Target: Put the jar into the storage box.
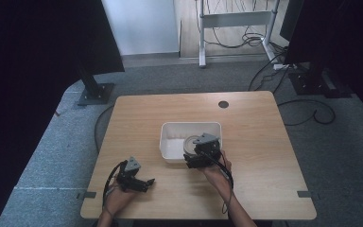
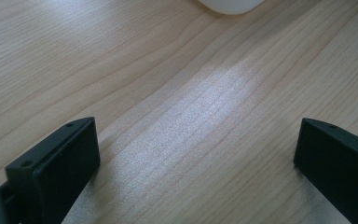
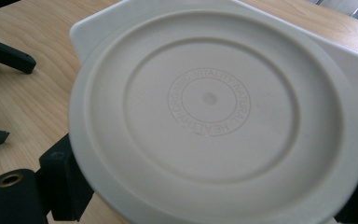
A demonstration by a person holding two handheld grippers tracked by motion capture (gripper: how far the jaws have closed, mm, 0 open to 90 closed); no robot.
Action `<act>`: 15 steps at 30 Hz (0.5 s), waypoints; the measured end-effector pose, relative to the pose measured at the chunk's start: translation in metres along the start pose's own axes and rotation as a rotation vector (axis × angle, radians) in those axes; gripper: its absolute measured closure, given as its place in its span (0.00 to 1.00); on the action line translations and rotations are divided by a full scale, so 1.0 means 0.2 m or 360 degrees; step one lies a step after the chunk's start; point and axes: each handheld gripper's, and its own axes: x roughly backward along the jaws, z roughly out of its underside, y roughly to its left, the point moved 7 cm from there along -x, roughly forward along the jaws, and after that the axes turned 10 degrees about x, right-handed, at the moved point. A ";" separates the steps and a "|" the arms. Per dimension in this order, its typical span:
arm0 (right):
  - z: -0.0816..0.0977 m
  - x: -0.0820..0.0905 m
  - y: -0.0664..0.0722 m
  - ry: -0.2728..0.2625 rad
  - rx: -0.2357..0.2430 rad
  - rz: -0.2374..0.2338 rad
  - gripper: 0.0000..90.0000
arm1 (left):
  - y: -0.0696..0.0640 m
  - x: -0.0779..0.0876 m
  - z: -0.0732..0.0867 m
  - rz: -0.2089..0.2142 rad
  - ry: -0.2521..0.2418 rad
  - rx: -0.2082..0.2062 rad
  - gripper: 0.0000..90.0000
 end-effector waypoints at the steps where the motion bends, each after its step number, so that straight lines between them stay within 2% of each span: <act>1: 0.00 0.00 0.00 0.0000 -0.0002 0.0002 0.11 | 0.00 0.00 0.00 0.0000 0.0000 0.0001 0.00; 15: -0.05 -0.09 -0.03 0.0007 -0.0021 0.0033 0.11 | 0.00 0.00 0.00 0.0000 0.0003 -0.0003 0.00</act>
